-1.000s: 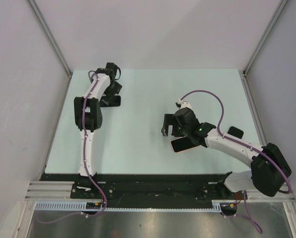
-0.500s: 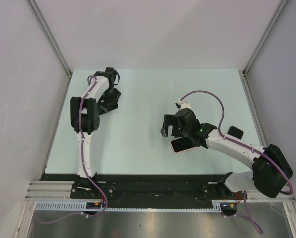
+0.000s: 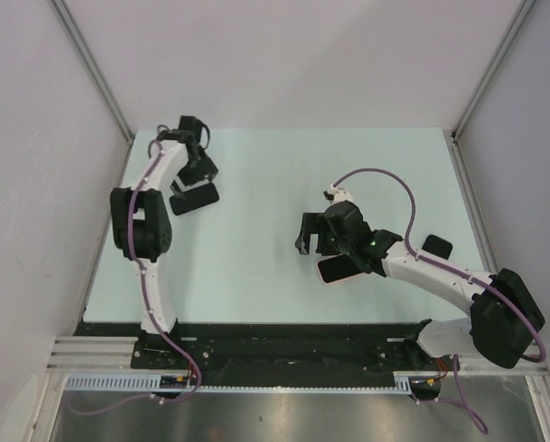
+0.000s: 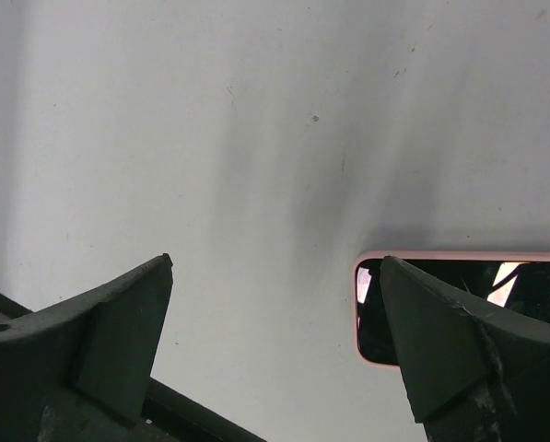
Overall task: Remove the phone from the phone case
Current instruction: Move the phone to the center of the board.
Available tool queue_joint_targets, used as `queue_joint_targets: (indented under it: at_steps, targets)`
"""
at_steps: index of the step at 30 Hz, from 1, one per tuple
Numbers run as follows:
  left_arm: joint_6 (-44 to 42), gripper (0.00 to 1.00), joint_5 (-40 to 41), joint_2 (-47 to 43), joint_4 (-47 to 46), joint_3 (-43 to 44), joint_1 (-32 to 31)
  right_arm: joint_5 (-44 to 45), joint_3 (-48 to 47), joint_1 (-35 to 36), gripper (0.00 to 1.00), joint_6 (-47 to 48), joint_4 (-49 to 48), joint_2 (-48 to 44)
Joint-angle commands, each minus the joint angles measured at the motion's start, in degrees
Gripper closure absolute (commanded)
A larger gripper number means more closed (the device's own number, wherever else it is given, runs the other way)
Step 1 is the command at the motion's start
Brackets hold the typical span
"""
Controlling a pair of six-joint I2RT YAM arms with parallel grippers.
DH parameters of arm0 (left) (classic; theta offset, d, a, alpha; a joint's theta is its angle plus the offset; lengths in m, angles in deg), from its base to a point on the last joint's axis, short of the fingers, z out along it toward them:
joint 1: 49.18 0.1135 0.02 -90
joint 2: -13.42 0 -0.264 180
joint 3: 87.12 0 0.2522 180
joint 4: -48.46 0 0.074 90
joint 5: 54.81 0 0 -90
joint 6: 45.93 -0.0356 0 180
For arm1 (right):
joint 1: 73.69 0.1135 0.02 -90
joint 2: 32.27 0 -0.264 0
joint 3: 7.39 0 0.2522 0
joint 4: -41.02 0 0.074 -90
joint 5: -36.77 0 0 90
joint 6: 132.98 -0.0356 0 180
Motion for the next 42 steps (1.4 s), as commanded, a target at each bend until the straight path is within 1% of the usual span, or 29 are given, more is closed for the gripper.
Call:
queue_joint_targets:
  at_steps: [1, 5, 6, 7, 11, 14, 17, 19, 21, 22, 24, 25, 26, 27, 28, 29, 31, 35, 36, 38, 39, 40, 41, 42]
  targets:
    - [-1.2, 0.0, -0.21, -1.08, -1.47, 0.0, 9.38, 0.26, 0.26, 0.37, 0.0, -0.43, -1.77, -1.7]
    - [-2.95, 0.0, -2.31, 4.88, -0.33, 6.66, 11.94, 0.61, 0.26, 0.38, 0.0, -0.34, -1.6, -1.26]
    - [-3.39, 0.0, -4.93, 6.03, -0.33, 7.91, 12.38, 0.7, 0.18, 0.46, 0.0, -0.25, -1.42, -1.17]
    - [-3.57, 0.0, -5.57, 7.17, -0.24, 9.48, 13.25, 0.44, 0.17, 0.38, 0.0, -0.16, -1.33, -1.0]
    - [-4.71, 0.0, -5.66, 12.61, -0.5, 17.91, 13.7, 0.53, 0.17, 0.37, 0.0, 0.1, -0.72, -0.91]
    - [-5.07, 0.0, -5.48, 16.05, -0.42, 21.79, 13.97, 1.67, 0.26, 0.29, 0.0, 0.28, -0.28, -0.91]
    - [-4.37, 0.0, -6.53, 18.87, -0.42, 22.33, 14.05, 2.02, 0.17, 0.2, 0.0, -0.25, -0.28, -0.73]
    - [-3.93, 0.0, -8.98, 20.1, 0.37, 22.16, 13.88, 1.93, 0.18, 0.2, 0.0, -0.6, -0.37, -0.73]
    - [-3.4, 0.0, -9.52, 19.49, 0.38, 19.27, 13.35, 1.84, 0.26, 0.29, 0.0, -0.78, -0.28, -0.73]
    - [-3.48, 0.0, -9.88, 17.84, -0.23, 17.69, 12.39, 1.76, 0.18, 0.37, 0.0, -0.69, -0.54, -0.73]
    - [-2.87, 0.0, -10.58, 15.28, -1.9, 10.58, 10.9, 1.58, 0.17, 0.29, 0.0, -0.86, -0.98, -0.64]
    - [-2.96, 0.0, -10.76, 12.22, -5.39, 7.77, 9.24, 1.58, 0.17, 0.29, 0.0, -0.95, -0.98, -0.56]
    - [-2.78, 0.0, -10.76, 11.06, -6.38, 3.13, 8.61, 1.32, 0.17, 0.29, 0.0, -1.39, -1.07, -0.56]
    - [-2.09, 0.0, -10.84, 10.01, -6.65, 1.43, 8.34, 1.06, 0.26, 0.37, 0.0, -1.39, -1.24, -0.64]
    - [-1.04, 0.0, -11.28, 8.08, -7.7, -0.5, 6.34, 0.88, 0.18, 0.46, 0.0, -1.57, -1.24, -0.73]
    - [-0.5, 0.0, -11.98, 7.28, -7.89, -3.91, 5.88, 0.88, 0.17, 0.46, 0.0, -1.57, -1.16, -0.99]
    - [0.03, 0.0, -13.74, 4.74, -9.11, -7.27, 4.57, 1.4, 0.26, 0.64, 0.0, -1.92, -0.37, -1.26]
    - [0.21, 0.0, -11.29, 0.25, -10.43, -16.66, 2.37, 2.55, 0.26, 0.73, 0.0, -2.45, 0.34, -1.79]
    - [-0.06, 0.0, -7.72, -0.63, -10.52, -17.74, 1.49, 2.55, 0.18, 0.73, 0.0, -2.45, 0.34, -1.79]
    - [-3.21, 0.0, -4.27, -2.74, -10.53, -18.62, 0.0, 2.11, 0.26, 0.81, 0.0, -2.8, -0.01, -1.87]
    - [-5.05, 0.0, -3.04, -3.18, -10.0, -18.28, -2.01, 1.93, 0.26, 0.81, 0.0, -2.89, -0.36, -1.53]
    - [-8.72, 0.0, -1.46, -3.8, -9.56, -17.06, -3.16, 1.76, 0.18, 0.99, 0.0, -3.06, -0.71, -1.35]
    - [-10.59, 0.0, -1.27, -4.06, -9.04, -16.52, -4.3, 1.15, 0.17, 0.99, 0.0, -3.15, -1.41, -1.09]
    - [-12.78, 0.0, -1.0, -4.41, -8.94, -16.34, -6.75, 0.71, 0.17, 1.08, 0.0, -3.24, -1.85, -0.47]
